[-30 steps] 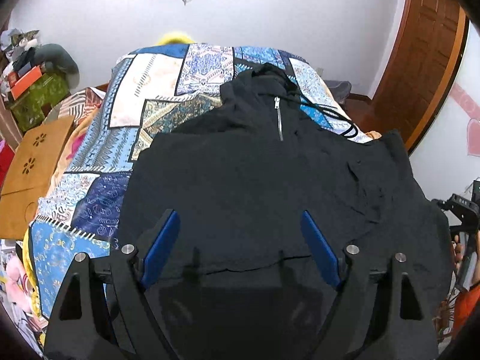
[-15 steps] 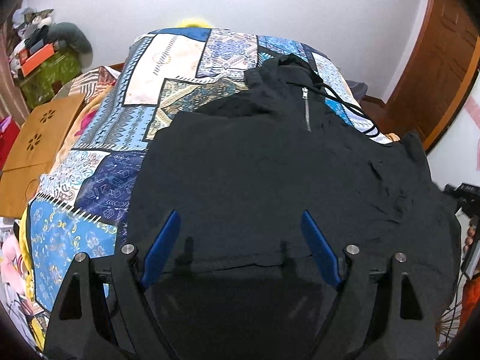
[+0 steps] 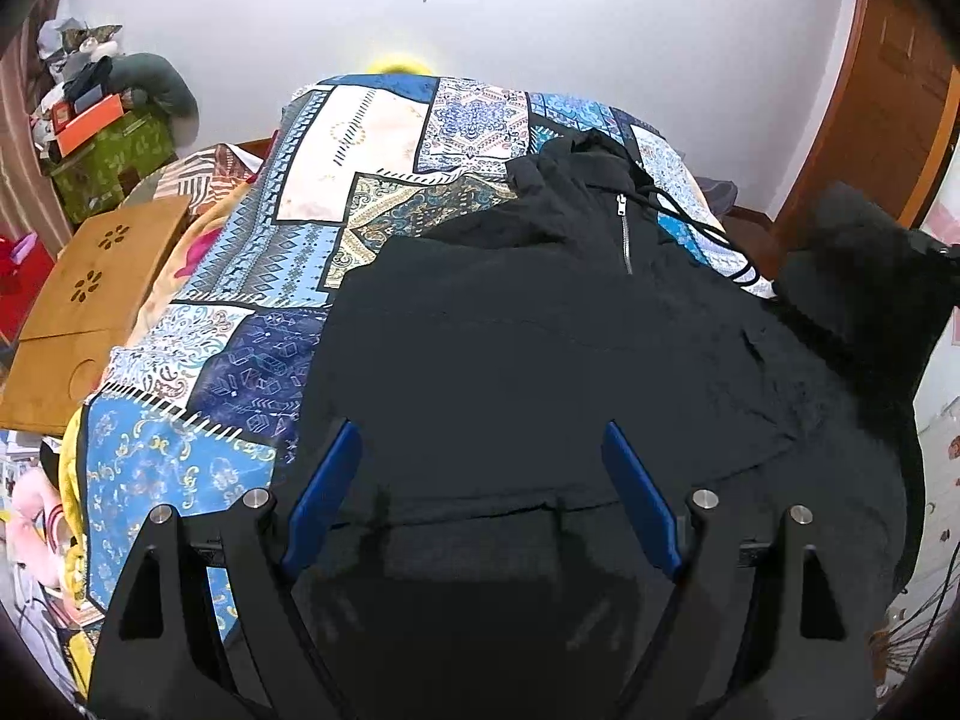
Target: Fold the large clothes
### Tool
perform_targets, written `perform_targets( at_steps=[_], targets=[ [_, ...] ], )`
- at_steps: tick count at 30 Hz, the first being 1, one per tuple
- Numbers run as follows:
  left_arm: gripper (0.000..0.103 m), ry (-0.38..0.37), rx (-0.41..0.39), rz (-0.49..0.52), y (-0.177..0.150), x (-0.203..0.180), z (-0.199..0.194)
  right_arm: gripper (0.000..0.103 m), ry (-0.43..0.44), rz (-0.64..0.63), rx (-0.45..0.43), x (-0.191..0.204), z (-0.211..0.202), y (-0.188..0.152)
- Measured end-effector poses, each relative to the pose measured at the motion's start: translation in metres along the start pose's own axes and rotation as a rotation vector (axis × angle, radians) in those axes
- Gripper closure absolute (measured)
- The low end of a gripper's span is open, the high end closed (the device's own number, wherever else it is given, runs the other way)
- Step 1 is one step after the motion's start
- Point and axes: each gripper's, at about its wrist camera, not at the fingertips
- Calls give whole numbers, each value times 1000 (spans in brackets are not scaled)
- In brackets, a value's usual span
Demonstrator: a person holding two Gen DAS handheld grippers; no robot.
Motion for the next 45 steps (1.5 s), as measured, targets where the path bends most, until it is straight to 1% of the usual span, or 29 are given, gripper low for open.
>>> perform_targets(
  at_steps=[2, 7, 9, 10, 12, 14, 19, 21, 23, 24, 25, 26, 28, 30, 32, 33, 34, 37, 41, 43, 45],
  targets=[
    [21, 6, 5, 9, -3, 2, -1, 92, 14, -37, 45, 15, 18, -14],
    [21, 9, 25, 18, -12, 8, 0, 92, 31, -96, 224, 36, 60, -58],
    [21, 11, 30, 21, -15, 10, 0, 92, 20, -122, 287, 41, 68, -73],
    [21, 13, 34, 23, -16, 10, 1, 90, 9, -141, 313, 47, 70, -77],
    [21, 15, 43, 26, -18, 10, 3, 80, -8, -183, 364, 52, 70, -86],
    [21, 15, 52, 25, -20, 10, 6, 60, -11, -226, 406, 55, 65, -91],
    [21, 14, 66, 24, -22, 5, 11, 58, -13, -319, 365, 62, 33, -87],
    [21, 18, 65, 29, -22, 1, 12, 57, -11, -320, 325, 58, 17, -80],
    [21, 18, 65, 33, -22, -2, 13, 56, -32, -302, 272, 49, 2, -70],
    [21, 16, 64, 35, -21, -4, 13, 55, -58, -288, 231, 42, -6, -64],
    [21, 13, 63, 36, -21, -6, 13, 50, -86, -269, 188, 35, -14, -58],
    [21, 12, 63, 38, -20, -7, 13, 43, -108, -247, 153, 27, -19, -53],
    [21, 9, 61, 44, -20, -12, 13, 35, -146, -168, 94, 2, -29, -41],
    [21, 9, 61, 51, -19, -15, 13, 34, -174, -77, 80, -23, -30, -35],
    [21, 13, 62, 62, -20, -19, 14, 34, -203, 45, 94, -57, -24, -33],
    [21, 14, 63, 65, -20, -20, 15, 34, -213, 91, 102, -69, -22, -34],
    [21, 15, 66, 70, -20, -21, 16, 34, -212, 162, 117, -87, -17, -37],
    [21, 20, 74, 77, -21, -23, 19, 34, -171, 364, 182, -133, 2, -50],
    [21, 21, 83, 63, -22, -23, 22, 34, -132, 557, 272, -174, 32, -74],
    [21, 21, 86, 54, -22, -23, 23, 34, -108, 607, 298, -183, 43, -84],
    [21, 21, 88, 48, -23, -22, 24, 34, -126, 590, 282, -182, 49, -88]
  ],
)
Point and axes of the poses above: each gripper's, at about its wrist camera, not at the fingertips, and z roughly the way its jaws point, x to its left, y to its top, and after that the axes turned 1 degree about x, right-handed
